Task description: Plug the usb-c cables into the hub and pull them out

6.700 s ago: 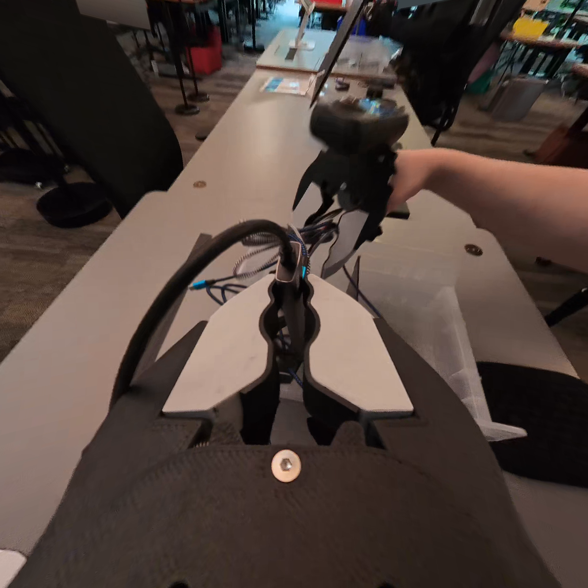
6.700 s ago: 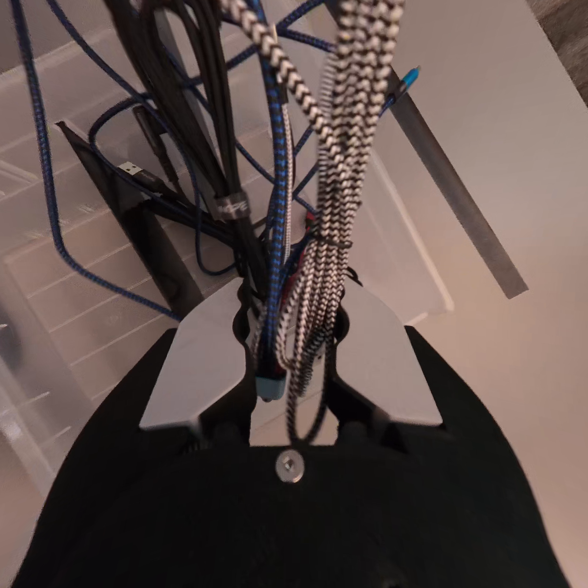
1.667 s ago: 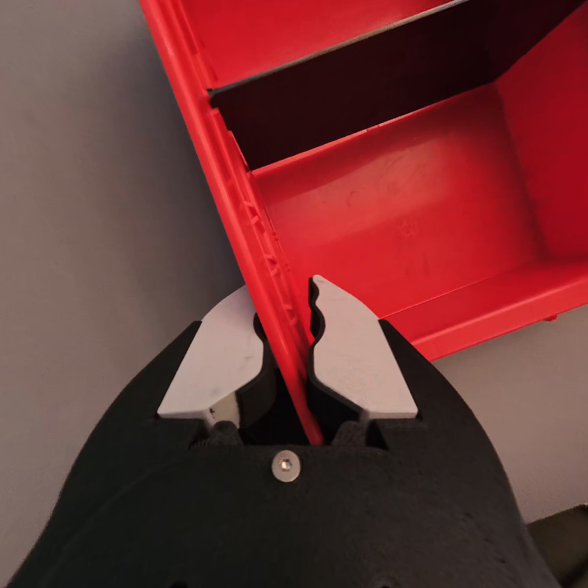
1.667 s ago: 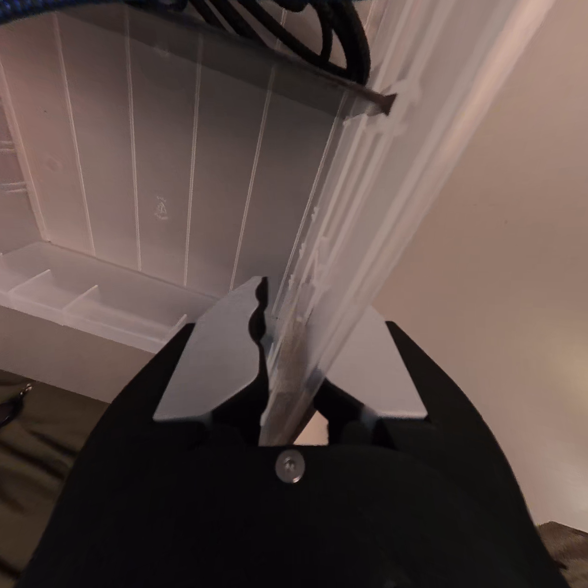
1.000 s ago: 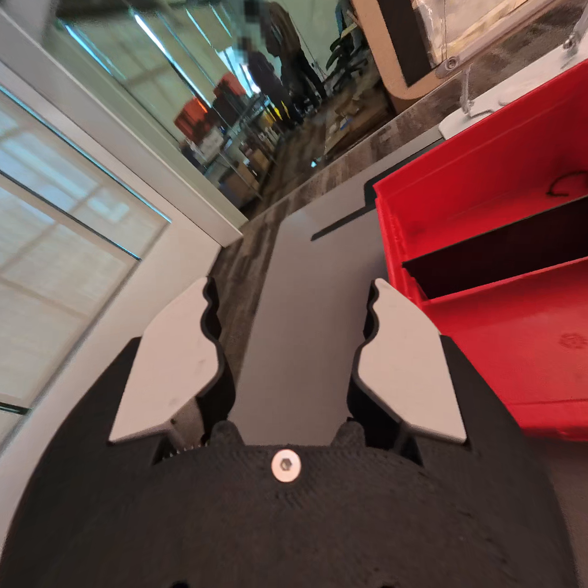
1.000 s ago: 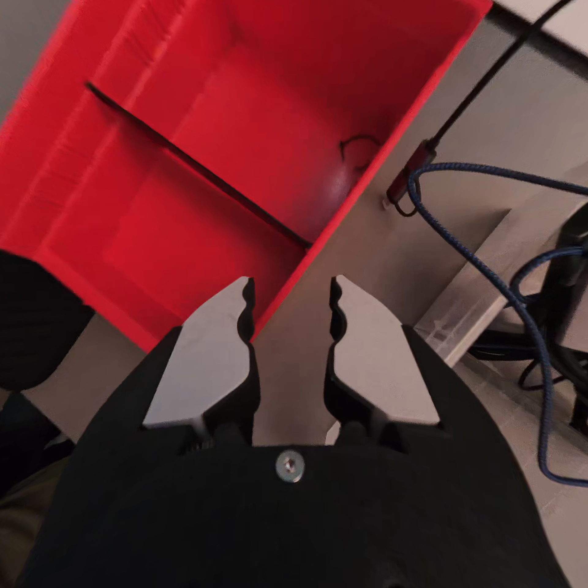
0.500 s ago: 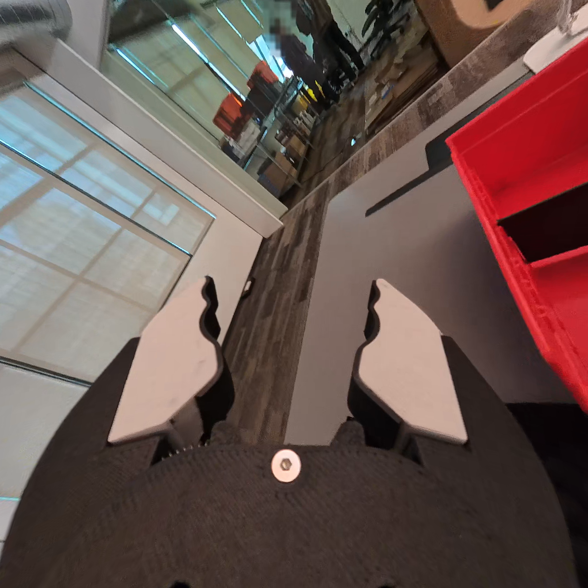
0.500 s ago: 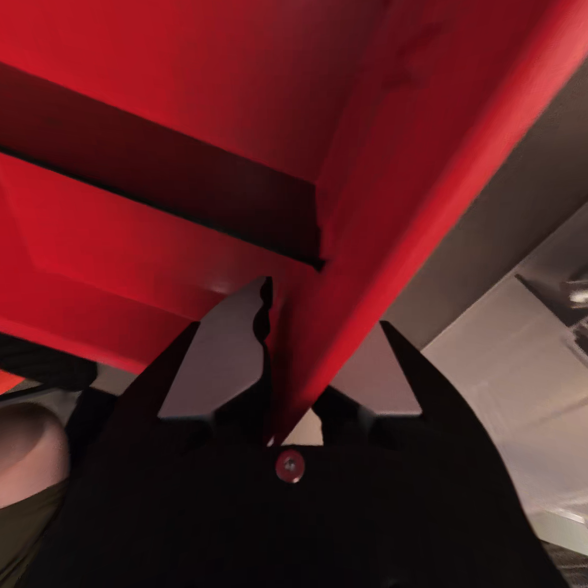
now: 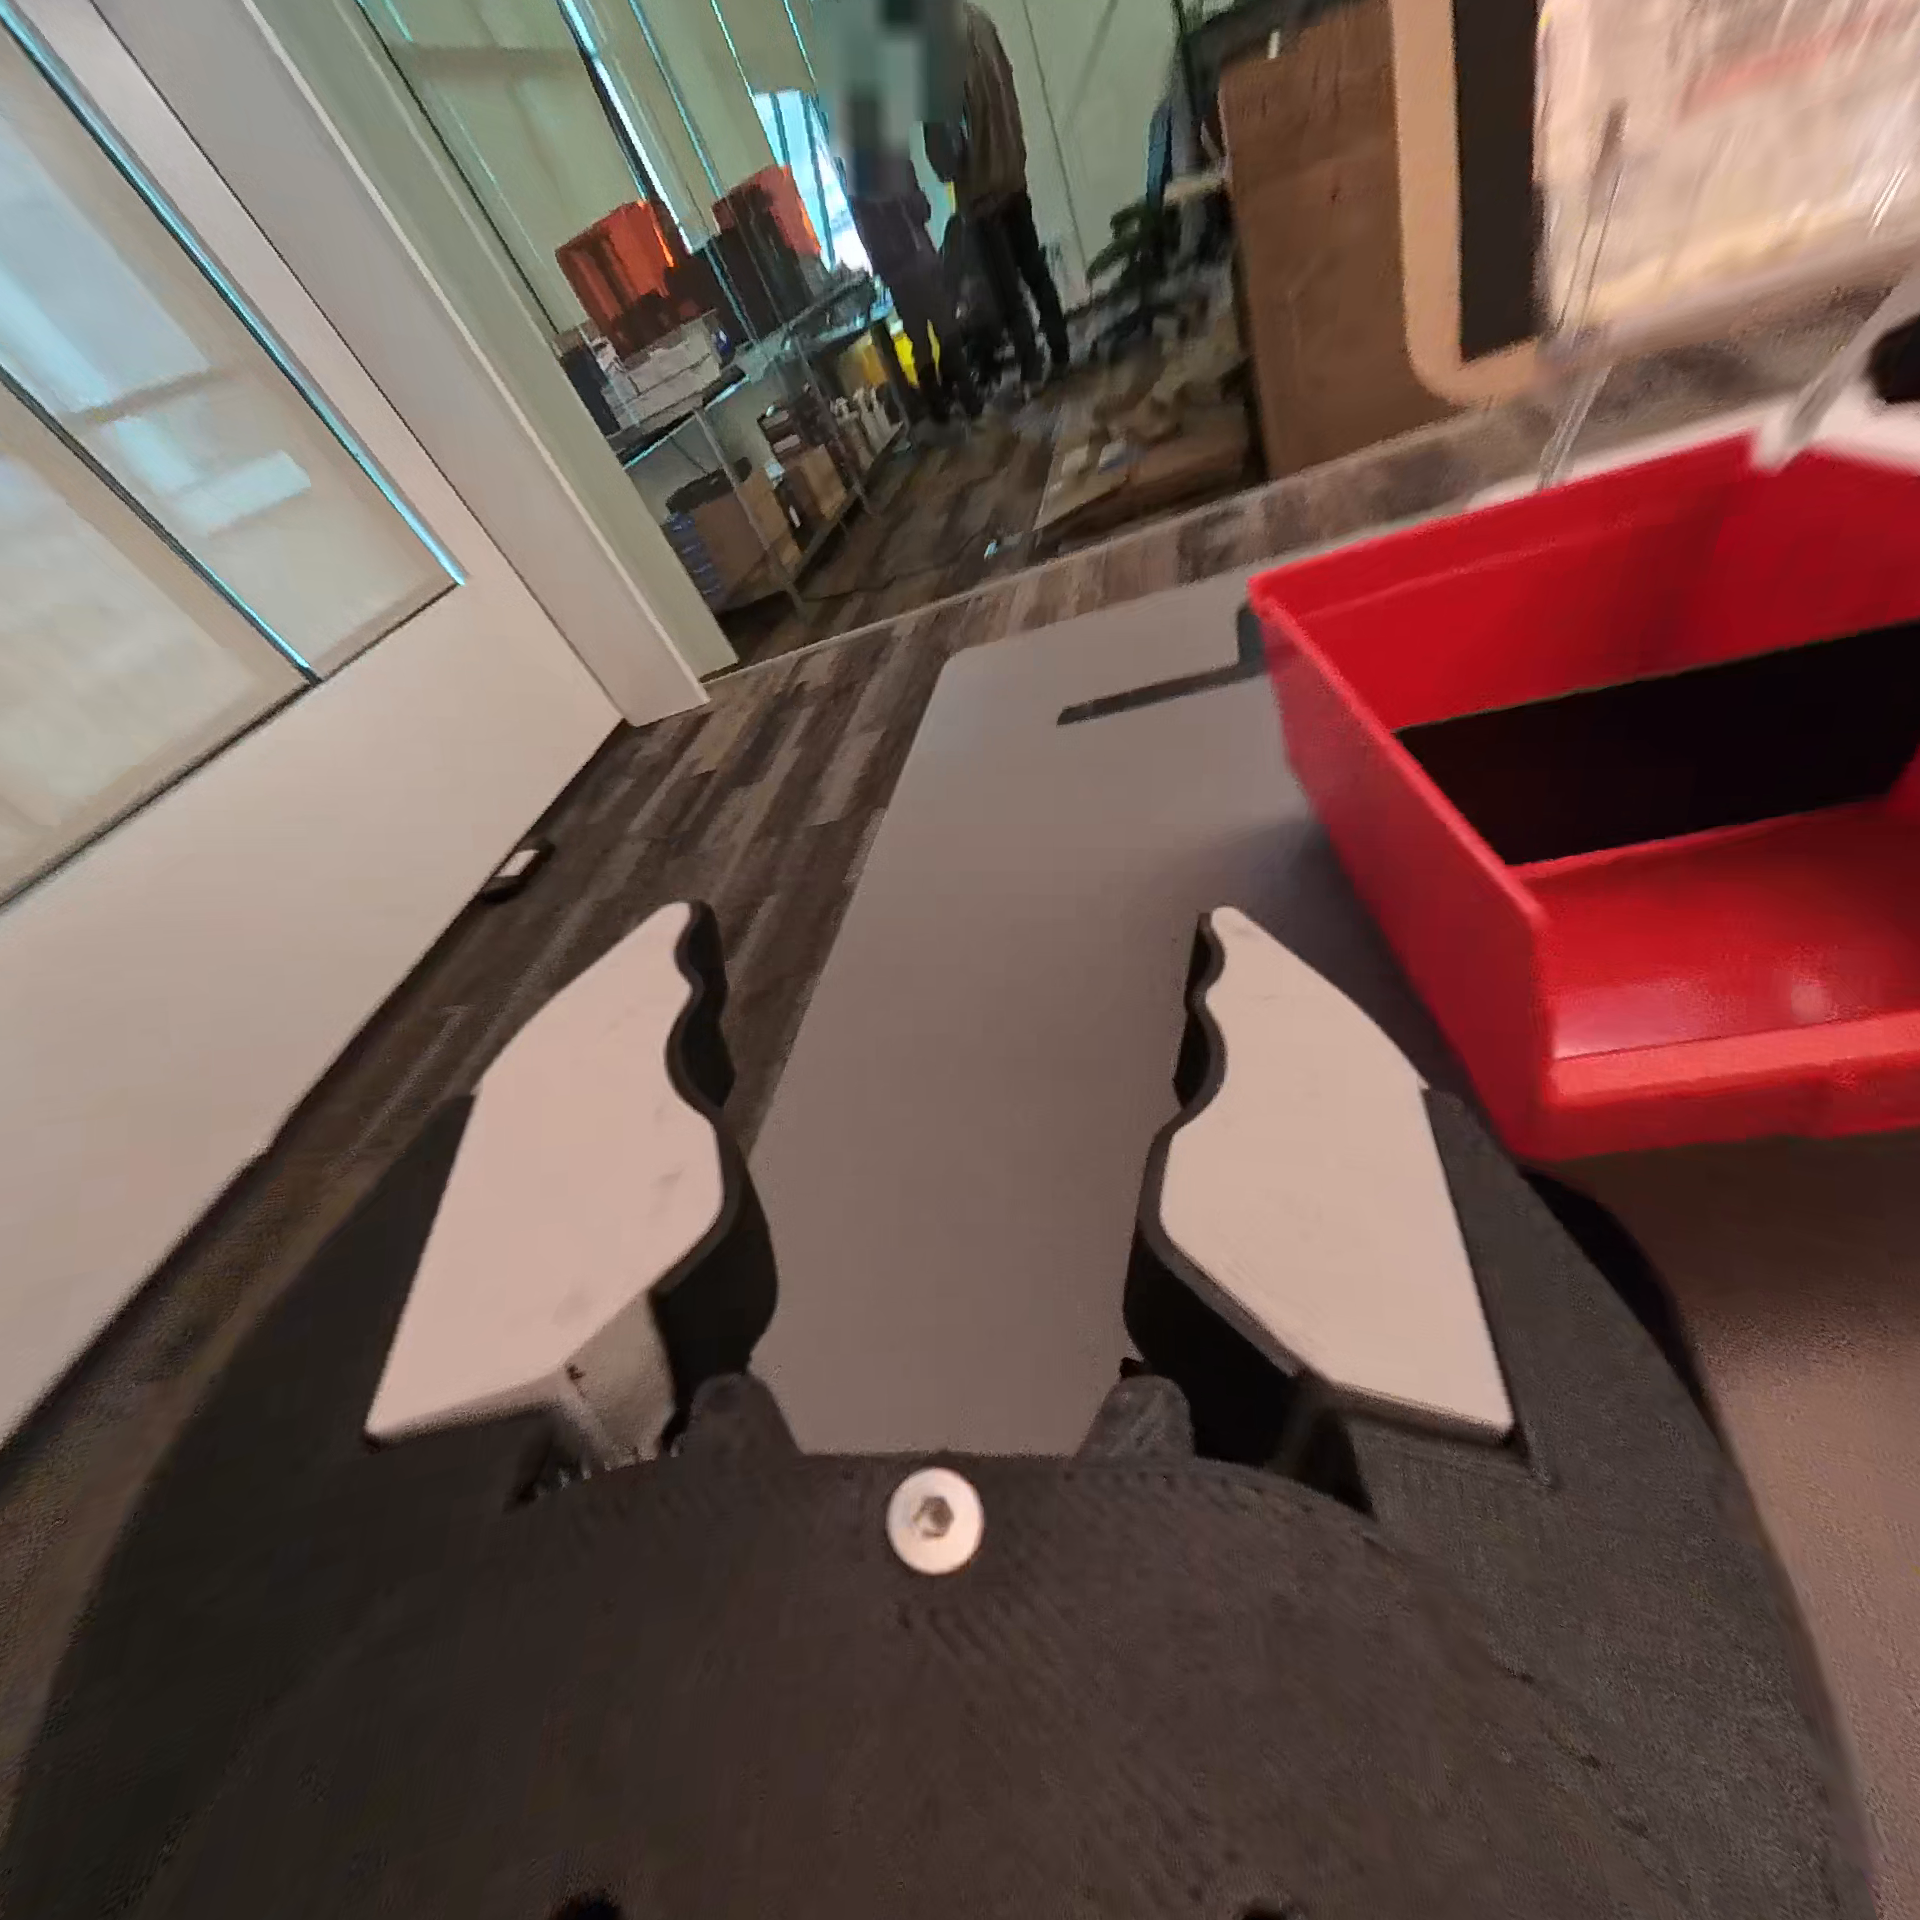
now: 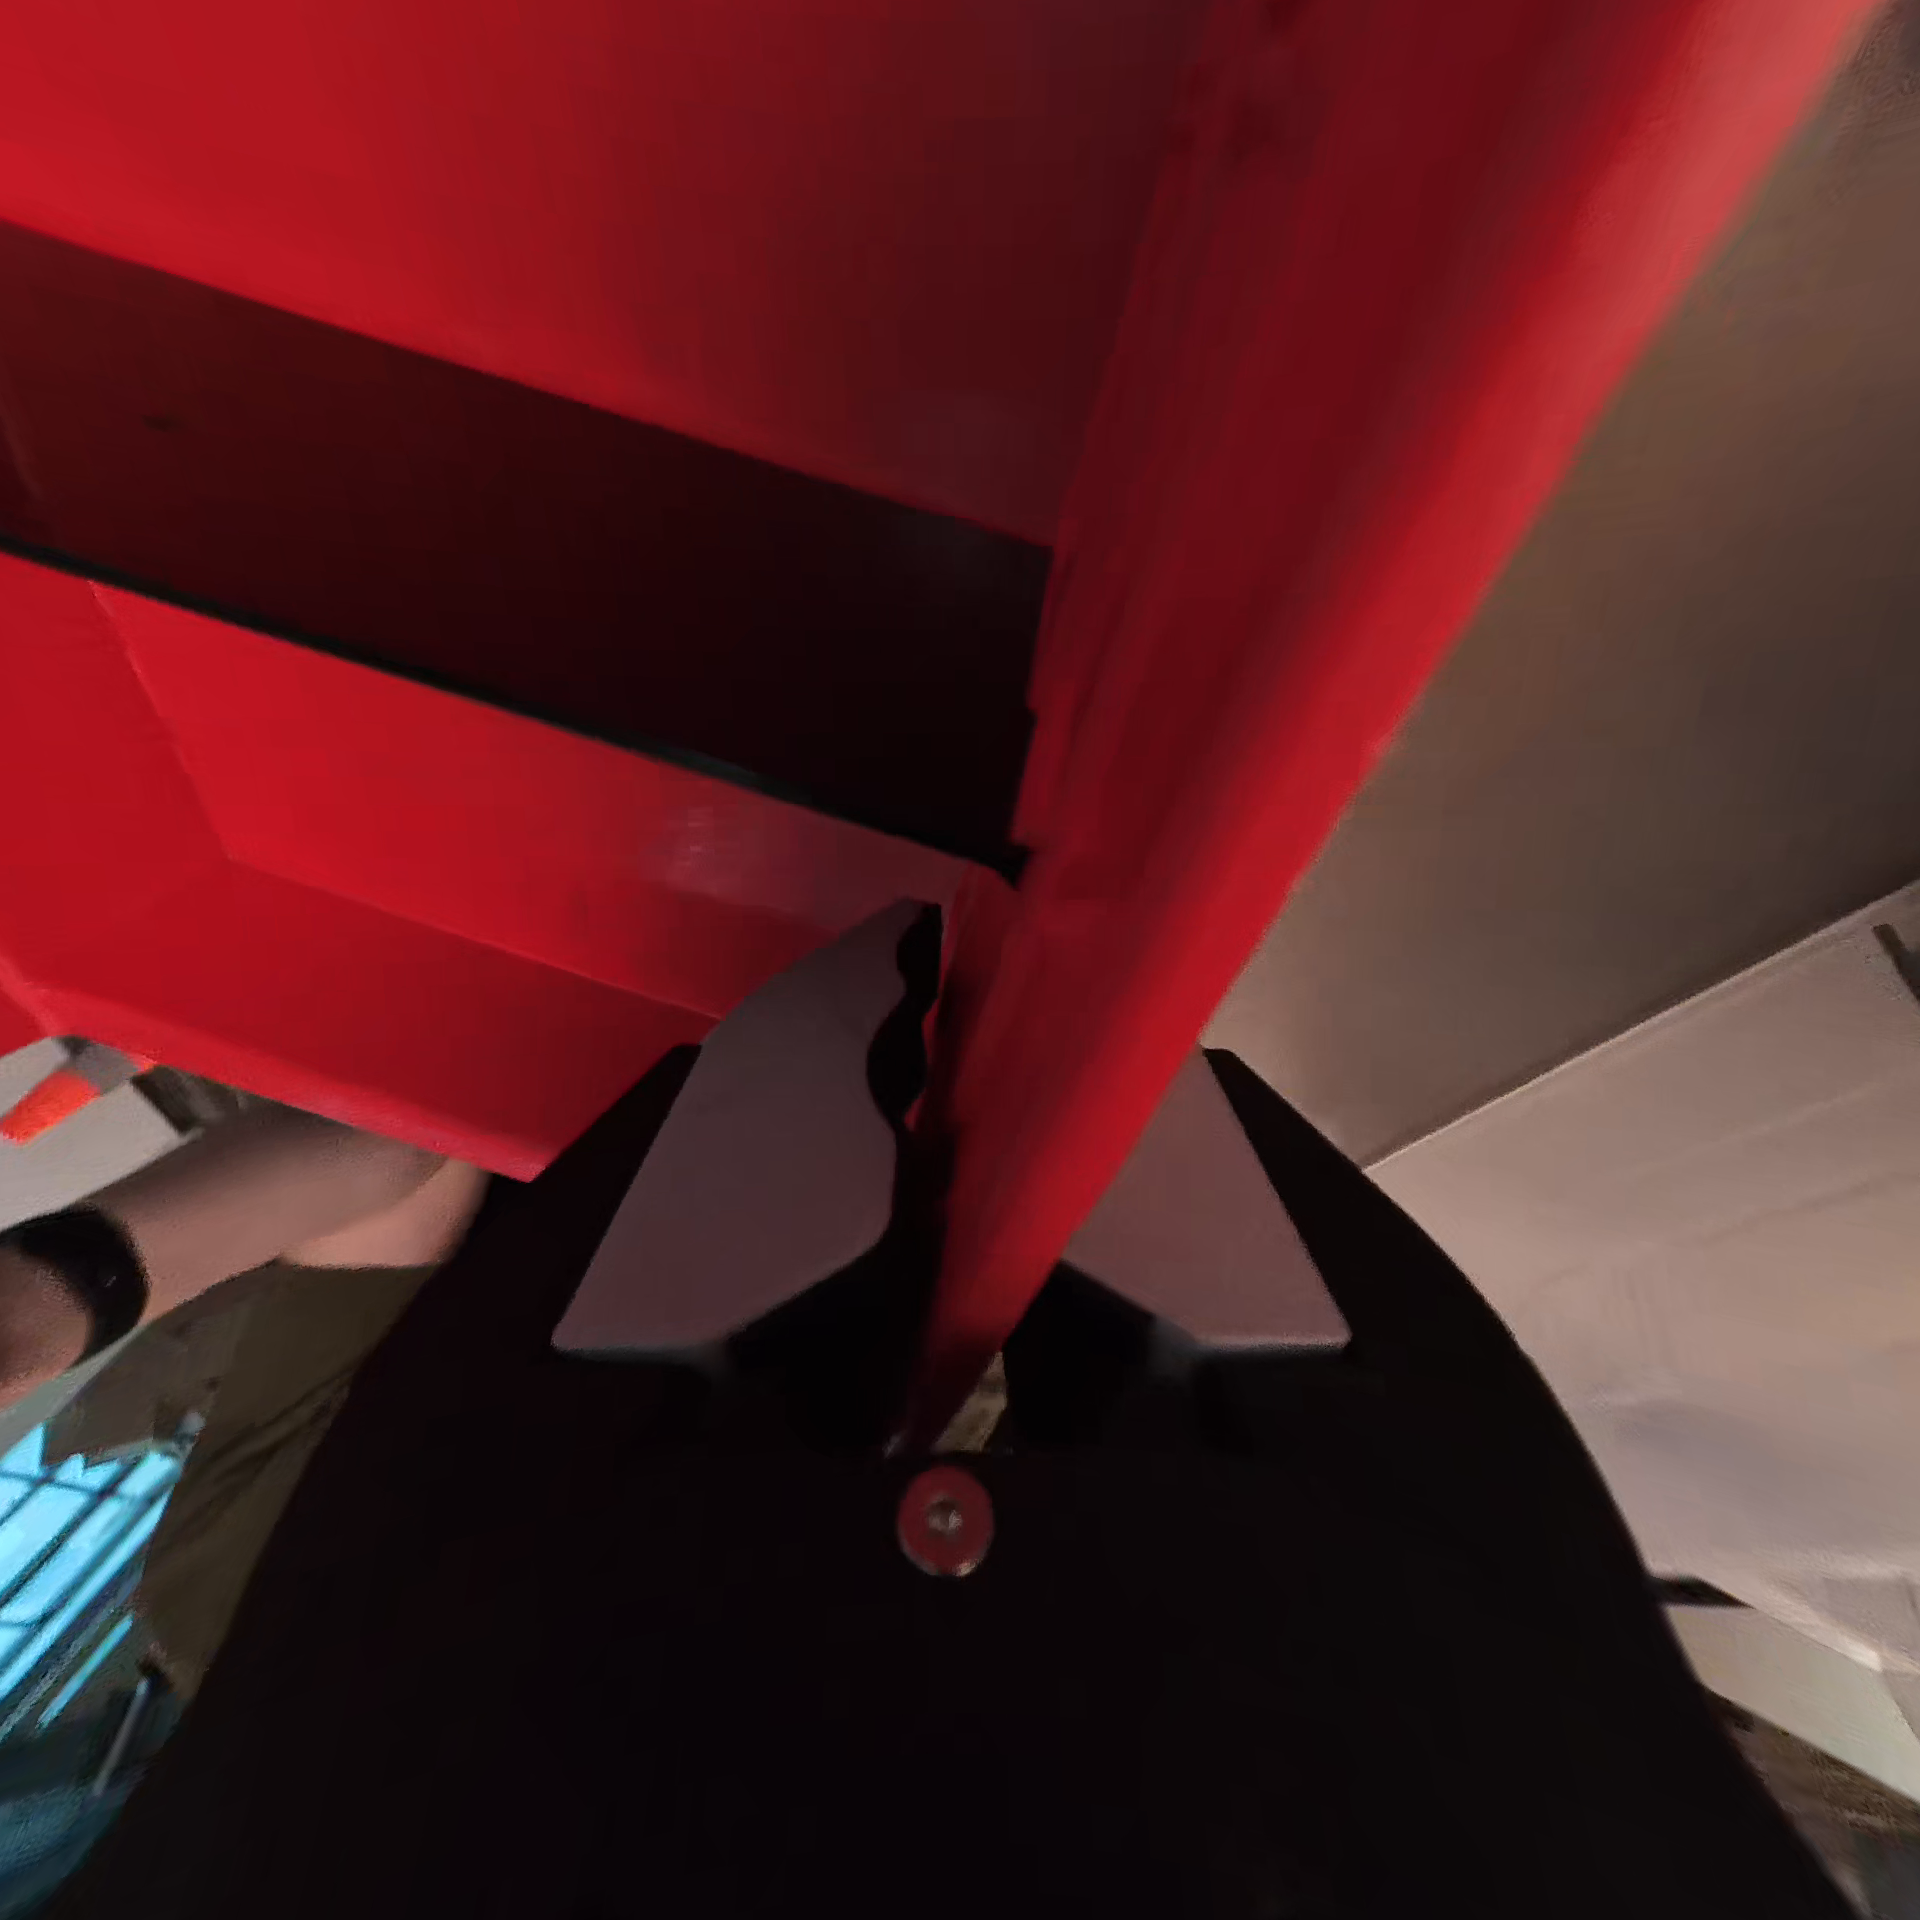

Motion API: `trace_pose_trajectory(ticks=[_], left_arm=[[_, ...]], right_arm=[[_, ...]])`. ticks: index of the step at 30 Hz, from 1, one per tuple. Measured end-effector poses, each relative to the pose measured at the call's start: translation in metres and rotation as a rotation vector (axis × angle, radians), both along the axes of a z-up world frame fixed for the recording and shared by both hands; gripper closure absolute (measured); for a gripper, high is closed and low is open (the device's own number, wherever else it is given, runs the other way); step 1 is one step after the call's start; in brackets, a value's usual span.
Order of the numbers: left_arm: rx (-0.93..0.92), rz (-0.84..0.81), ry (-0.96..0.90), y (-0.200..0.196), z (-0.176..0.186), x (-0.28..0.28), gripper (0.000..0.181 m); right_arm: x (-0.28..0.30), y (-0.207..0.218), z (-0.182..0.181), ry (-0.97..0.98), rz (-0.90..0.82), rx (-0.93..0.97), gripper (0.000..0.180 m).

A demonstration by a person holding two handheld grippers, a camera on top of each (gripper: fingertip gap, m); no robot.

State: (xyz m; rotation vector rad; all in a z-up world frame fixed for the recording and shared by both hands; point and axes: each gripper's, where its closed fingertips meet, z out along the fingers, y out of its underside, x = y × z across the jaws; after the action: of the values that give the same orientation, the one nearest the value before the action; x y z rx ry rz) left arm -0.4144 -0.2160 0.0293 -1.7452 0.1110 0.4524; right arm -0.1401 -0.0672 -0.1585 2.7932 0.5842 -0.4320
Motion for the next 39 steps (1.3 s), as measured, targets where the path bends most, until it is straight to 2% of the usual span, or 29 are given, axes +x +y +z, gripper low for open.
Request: trace_pose_trajectory(ticks=[3, 7, 10, 12, 16, 19, 21, 25, 28, 33, 34, 36, 39], left_arm=[[0.099, -0.087, -0.203, -0.026, 0.022, 0.005, 0.100], [0.063, -0.266, -0.460, -0.046, 0.022, 0.020, 0.086], [0.002, -0.404, -0.576, -0.042, 0.007, 0.045, 0.086], [-0.112, -0.496, -0.616, -0.029, -0.016, 0.076, 0.087], [-0.467, -0.838, -0.719, -0.001, -0.068, 0.197, 0.087], [-0.608, -0.916, -0.705, 0.035, -0.092, 0.273, 0.089], [-0.657, -0.875, -0.641, 0.067, -0.107, 0.307, 0.088], [-0.821, -0.884, -0.657, 0.106, -0.124, 0.375, 0.087], [-0.933, -0.810, -0.513, 0.131, -0.144, 0.399, 0.086], [-1.153, -0.746, -0.307, 0.141, -0.172, 0.413, 0.092], [-1.198, -0.764, -0.303, 0.138, -0.175, 0.418, 0.097], [-1.305, -0.776, -0.301, 0.128, -0.183, 0.425, 0.119], [-1.328, -0.679, -0.116, 0.139, -0.196, 0.407, 0.128]], right_arm=[[-0.017, -0.001, 0.041, 0.088, 0.064, 0.004, 0.175], [-0.003, -0.005, 0.120, 0.191, 0.152, 0.019, 0.175], [0.050, -0.009, 0.173, 0.201, 0.147, 0.061, 0.171], [0.099, -0.010, 0.196, 0.180, 0.103, 0.111, 0.175], [0.212, -0.017, 0.211, 0.141, -0.067, 0.164, 0.175], [0.300, -0.026, 0.199, 0.124, -0.231, 0.183, 0.175], [0.358, -0.033, 0.182, 0.101, -0.349, 0.197, 0.175], [0.460, -0.049, 0.134, 0.032, -0.573, 0.208, 0.175], [0.516, -0.065, 0.094, -0.012, -0.688, 0.184, 0.176], [0.559, -0.089, 0.038, 0.005, -0.739, 0.087, 0.176], [0.564, -0.091, 0.029, 0.004, -0.731, 0.071, 0.176], [0.570, -0.095, 0.012, -0.003, -0.711, 0.045, 0.175], [0.572, -0.095, -0.006, -0.004, -0.686, 0.024, 0.175]])
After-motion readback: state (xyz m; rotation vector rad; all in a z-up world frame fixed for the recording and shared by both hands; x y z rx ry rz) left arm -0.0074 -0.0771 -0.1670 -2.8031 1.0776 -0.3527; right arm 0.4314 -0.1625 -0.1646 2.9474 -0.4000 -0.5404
